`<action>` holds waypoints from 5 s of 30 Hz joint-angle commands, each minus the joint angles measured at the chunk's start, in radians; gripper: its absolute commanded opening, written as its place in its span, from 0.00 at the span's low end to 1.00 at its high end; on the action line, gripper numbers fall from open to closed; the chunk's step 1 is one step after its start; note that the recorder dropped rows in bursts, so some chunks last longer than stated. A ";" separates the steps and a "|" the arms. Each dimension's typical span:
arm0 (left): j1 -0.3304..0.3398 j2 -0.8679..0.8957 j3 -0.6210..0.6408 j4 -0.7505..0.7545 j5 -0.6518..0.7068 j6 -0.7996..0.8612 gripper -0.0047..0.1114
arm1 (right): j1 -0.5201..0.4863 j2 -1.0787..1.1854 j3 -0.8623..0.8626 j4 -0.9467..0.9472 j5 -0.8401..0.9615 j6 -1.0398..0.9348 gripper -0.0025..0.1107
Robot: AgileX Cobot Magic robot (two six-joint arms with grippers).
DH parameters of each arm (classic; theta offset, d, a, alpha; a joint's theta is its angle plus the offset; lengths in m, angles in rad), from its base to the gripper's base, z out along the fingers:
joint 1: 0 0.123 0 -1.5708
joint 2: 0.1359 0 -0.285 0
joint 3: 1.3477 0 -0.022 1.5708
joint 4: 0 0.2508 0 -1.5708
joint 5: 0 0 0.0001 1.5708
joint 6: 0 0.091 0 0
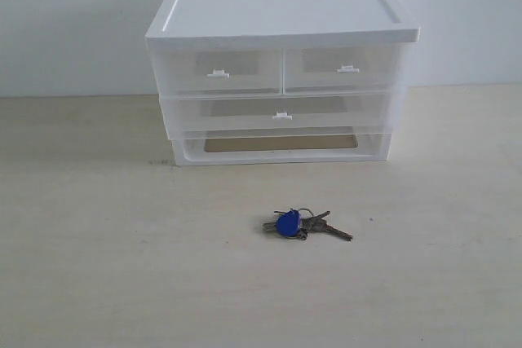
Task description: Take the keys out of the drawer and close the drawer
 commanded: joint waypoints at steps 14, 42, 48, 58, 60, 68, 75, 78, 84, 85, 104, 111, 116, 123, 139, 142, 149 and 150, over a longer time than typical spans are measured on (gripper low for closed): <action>0.042 -0.035 0.192 0.057 -0.077 0.023 0.08 | -0.008 -0.005 0.003 0.001 0.000 0.003 0.02; 0.073 -0.035 0.232 0.040 0.003 0.091 0.08 | -0.008 -0.005 0.003 0.001 0.000 0.005 0.02; 0.073 -0.035 0.232 0.039 0.017 0.087 0.08 | -0.008 -0.005 0.003 0.001 0.000 0.005 0.02; 0.073 -0.035 0.232 0.039 0.017 0.087 0.08 | -0.008 -0.005 0.003 0.001 0.000 0.005 0.02; 0.073 -0.035 0.232 0.039 0.015 0.087 0.08 | -0.008 -0.005 0.003 0.004 0.000 0.005 0.02; 0.073 -0.035 0.232 0.039 0.013 0.087 0.08 | -0.008 -0.005 0.003 0.004 0.000 0.005 0.02; 0.073 -0.035 0.232 0.039 0.013 0.087 0.08 | -0.008 -0.005 0.003 0.004 0.000 0.005 0.02; 0.073 -0.035 0.232 0.039 0.013 0.087 0.08 | -0.008 -0.005 0.003 0.004 0.000 0.005 0.02; 0.073 -0.035 0.232 0.039 0.013 0.087 0.08 | -0.008 -0.005 0.003 0.004 0.000 0.005 0.02; 0.073 -0.035 0.232 0.039 0.013 0.087 0.08 | -0.008 -0.005 0.003 0.004 0.000 0.005 0.02; 0.073 -0.035 0.232 0.039 0.013 0.087 0.08 | -0.008 -0.024 0.057 0.360 -0.236 -0.440 0.02; 0.073 -0.035 0.232 0.039 0.013 0.087 0.08 | -0.023 -0.092 0.081 0.422 -0.256 -0.628 0.02; 0.073 -0.035 0.232 0.039 0.013 0.087 0.08 | -0.126 -0.092 0.081 0.437 -0.217 -0.657 0.02; 0.073 -0.035 0.232 0.039 0.013 0.087 0.08 | -0.174 -0.092 0.081 0.437 -0.049 -0.659 0.02; 0.073 -0.035 0.232 0.039 0.013 0.087 0.08 | -0.169 -0.092 0.081 0.437 0.276 -0.668 0.02; 0.073 -0.035 0.232 0.039 0.013 0.087 0.08 | -0.169 -0.092 0.081 0.437 0.278 -0.668 0.02; 0.073 -0.035 0.232 0.039 0.013 0.087 0.08 | -0.169 -0.092 0.081 0.437 0.280 -0.659 0.02; 0.073 -0.035 0.232 0.039 0.013 0.087 0.08 | -0.169 -0.092 0.081 0.437 0.280 -0.659 0.02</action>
